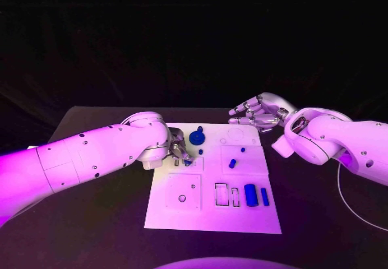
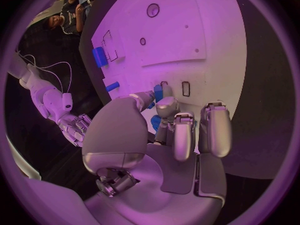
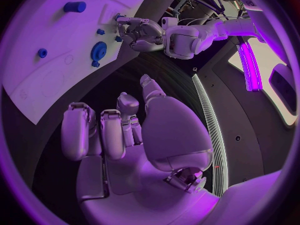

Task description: Assemble the parts on the task board

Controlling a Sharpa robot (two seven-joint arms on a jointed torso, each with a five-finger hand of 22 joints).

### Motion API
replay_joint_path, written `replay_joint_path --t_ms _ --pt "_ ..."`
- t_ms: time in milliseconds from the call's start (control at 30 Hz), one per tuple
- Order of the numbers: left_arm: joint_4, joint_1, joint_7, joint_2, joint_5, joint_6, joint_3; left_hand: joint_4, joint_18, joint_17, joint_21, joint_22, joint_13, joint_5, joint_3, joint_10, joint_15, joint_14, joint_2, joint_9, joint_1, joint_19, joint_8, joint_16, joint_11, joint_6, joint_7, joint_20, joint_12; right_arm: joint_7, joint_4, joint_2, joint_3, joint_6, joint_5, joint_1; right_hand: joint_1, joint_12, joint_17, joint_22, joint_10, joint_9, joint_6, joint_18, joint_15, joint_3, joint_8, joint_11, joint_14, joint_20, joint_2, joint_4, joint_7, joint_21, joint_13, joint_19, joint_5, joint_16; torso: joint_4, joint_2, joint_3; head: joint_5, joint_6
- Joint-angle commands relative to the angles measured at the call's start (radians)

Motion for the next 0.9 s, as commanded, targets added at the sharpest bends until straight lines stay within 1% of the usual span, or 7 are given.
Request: replay_joint_path --t_ms 33,300,600,900 --pt "0.002 0.000 -0.059 0.003 -0.042 0.050 0.000 -0.179 -0.007 0.263 0.005 0.066 0.002 0.005 0.174 0.009 0.000 0.106 0.000 0.001 -0.008 0.010 0.004 0.003 0.001 0.002 -0.004 0.000 0.006 0.009 0.001 0.002 0.000 0.013 -0.009 -0.001 -0.002 -0.003 0.074 -0.001 0.000 0.002 0.007 0.014 -0.005 -0.008 0.004 -0.005 0.067 -0.004 0.008 0.001 0.000 -0.004 -0.002 -0.005 0.005 -0.003 -0.0008 0.000 0.0009 0.001 -0.002" --pt "0.001 0.000 -0.068 0.004 -0.047 0.067 0.000 -0.184 -0.008 0.263 0.006 0.068 0.005 0.006 0.172 0.016 -0.001 0.106 -0.001 0.003 -0.017 0.011 0.008 0.003 -0.001 0.009 -0.006 -0.001 0.011 0.011 0.002 0.002 0.000 0.012 -0.009 -0.001 -0.002 -0.003 0.074 -0.001 0.000 0.002 0.007 0.014 -0.005 -0.008 0.004 -0.005 0.067 -0.004 0.008 0.001 0.000 -0.004 -0.002 -0.005 0.005 -0.003 -0.0001 0.000 0.0010 0.001 -0.004" --pt "-0.008 -0.001 -0.077 0.007 -0.052 0.061 -0.002 -0.184 -0.008 0.263 0.007 0.070 0.002 0.007 0.173 0.015 -0.001 0.106 0.000 0.003 -0.019 0.012 0.008 0.003 -0.002 0.010 -0.007 -0.001 0.008 0.013 0.003 0.002 0.000 0.013 -0.009 -0.001 -0.004 -0.003 0.074 -0.001 -0.001 0.002 0.007 0.014 -0.005 -0.010 0.003 -0.005 0.067 -0.004 0.009 0.002 0.000 -0.004 -0.003 -0.006 0.006 -0.003 -0.0005 0.000 0.0007 0.005 -0.006" --pt "-0.006 -0.001 -0.078 0.006 -0.057 0.055 -0.003 -0.185 -0.008 0.263 0.008 0.071 0.002 0.007 0.174 0.015 -0.001 0.106 0.002 0.003 -0.019 0.013 0.009 0.003 -0.002 0.010 -0.007 -0.001 0.009 0.014 0.002 0.002 0.000 0.014 -0.009 -0.001 -0.005 -0.002 0.075 -0.001 0.000 0.002 0.008 0.014 -0.005 -0.011 0.003 -0.005 0.067 -0.005 0.009 0.003 0.000 -0.004 -0.002 -0.005 0.006 -0.003 0.0000 0.000 0.0005 0.004 -0.006"
